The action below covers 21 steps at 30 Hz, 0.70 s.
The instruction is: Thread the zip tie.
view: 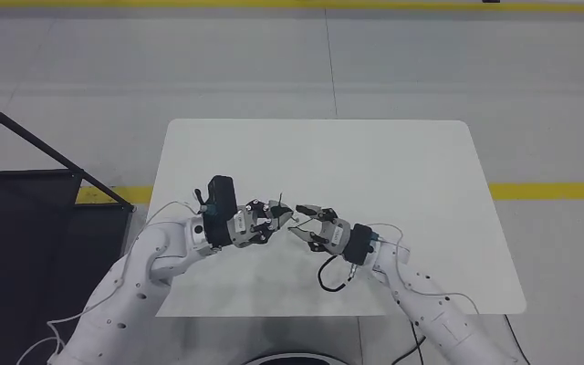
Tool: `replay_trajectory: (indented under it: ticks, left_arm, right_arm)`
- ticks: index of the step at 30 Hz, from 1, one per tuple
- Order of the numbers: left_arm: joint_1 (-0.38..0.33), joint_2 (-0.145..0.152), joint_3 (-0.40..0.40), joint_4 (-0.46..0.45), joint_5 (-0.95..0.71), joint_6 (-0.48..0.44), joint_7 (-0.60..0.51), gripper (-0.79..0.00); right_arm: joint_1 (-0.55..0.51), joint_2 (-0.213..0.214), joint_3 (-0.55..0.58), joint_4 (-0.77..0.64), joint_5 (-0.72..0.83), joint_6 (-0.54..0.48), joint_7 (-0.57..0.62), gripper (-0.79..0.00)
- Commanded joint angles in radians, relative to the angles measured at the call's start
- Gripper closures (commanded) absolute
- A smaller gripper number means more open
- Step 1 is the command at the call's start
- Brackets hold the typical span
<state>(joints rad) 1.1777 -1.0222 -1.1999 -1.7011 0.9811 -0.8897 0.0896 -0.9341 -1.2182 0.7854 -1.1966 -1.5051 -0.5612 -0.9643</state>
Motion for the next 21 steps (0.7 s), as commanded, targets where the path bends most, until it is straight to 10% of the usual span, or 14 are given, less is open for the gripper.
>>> replay_trajectory:
  ticks: [1, 4, 13, 15, 21]
  left_arm:
    - [-0.002, -0.001, 0.001, 0.002, 0.001, -0.001, -0.001, 0.000]
    - [-0.005, -0.002, 0.002, 0.008, 0.000, -0.002, 0.001, 0.000]
    - [-0.018, -0.007, 0.008, 0.029, -0.008, -0.007, -0.005, 0.000]
    - [-0.019, -0.008, 0.009, 0.032, -0.014, -0.008, -0.008, -0.274]
    - [-0.024, -0.009, 0.008, 0.039, -0.029, -0.026, -0.018, -0.514]
  right_arm:
    - [0.003, -0.003, -0.002, 0.005, -0.003, -0.002, -0.005, -0.222]
    - [0.006, -0.006, -0.003, 0.010, -0.007, -0.004, -0.010, 0.000]
    - [0.010, -0.013, 0.000, 0.027, -0.013, -0.015, -0.022, 0.000]
    - [0.010, -0.015, 0.001, 0.030, -0.012, -0.015, -0.024, 0.000]
    - [0.009, -0.019, 0.009, 0.040, -0.002, -0.010, -0.032, 0.000]
